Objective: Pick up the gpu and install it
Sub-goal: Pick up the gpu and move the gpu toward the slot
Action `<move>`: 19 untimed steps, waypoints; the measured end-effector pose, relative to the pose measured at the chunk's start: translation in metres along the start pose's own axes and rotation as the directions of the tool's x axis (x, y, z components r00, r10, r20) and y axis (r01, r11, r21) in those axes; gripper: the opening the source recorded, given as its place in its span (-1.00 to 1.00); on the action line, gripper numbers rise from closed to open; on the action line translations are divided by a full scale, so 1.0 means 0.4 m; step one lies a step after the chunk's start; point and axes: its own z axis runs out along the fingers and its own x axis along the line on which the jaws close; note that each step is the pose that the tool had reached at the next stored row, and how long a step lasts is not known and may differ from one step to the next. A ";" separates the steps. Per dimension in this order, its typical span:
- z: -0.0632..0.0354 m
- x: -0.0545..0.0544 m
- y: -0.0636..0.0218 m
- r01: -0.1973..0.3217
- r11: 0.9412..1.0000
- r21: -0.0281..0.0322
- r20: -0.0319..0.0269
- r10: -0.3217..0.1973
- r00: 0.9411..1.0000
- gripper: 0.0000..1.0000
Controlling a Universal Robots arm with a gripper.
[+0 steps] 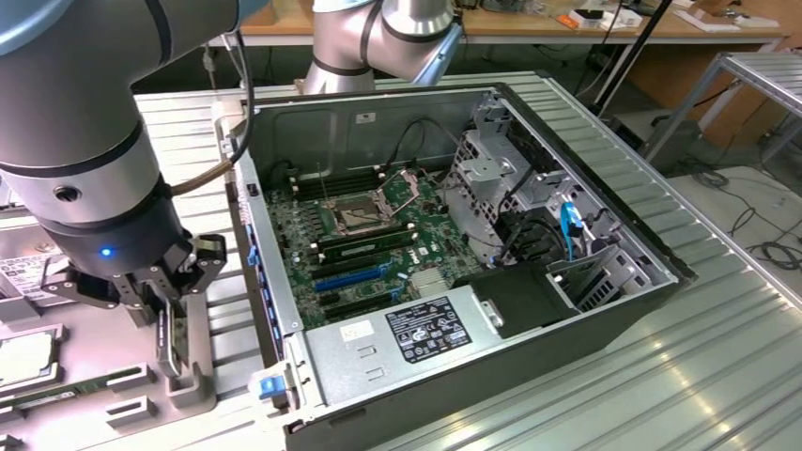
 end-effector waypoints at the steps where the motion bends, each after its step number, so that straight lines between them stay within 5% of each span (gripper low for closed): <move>1: -0.003 0.000 0.000 0.000 1.000 0.000 0.000 0.000 1.000 -0.47; 19: -0.074 -0.001 0.003 0.000 1.000 0.000 -0.004 0.000 1.000 -0.47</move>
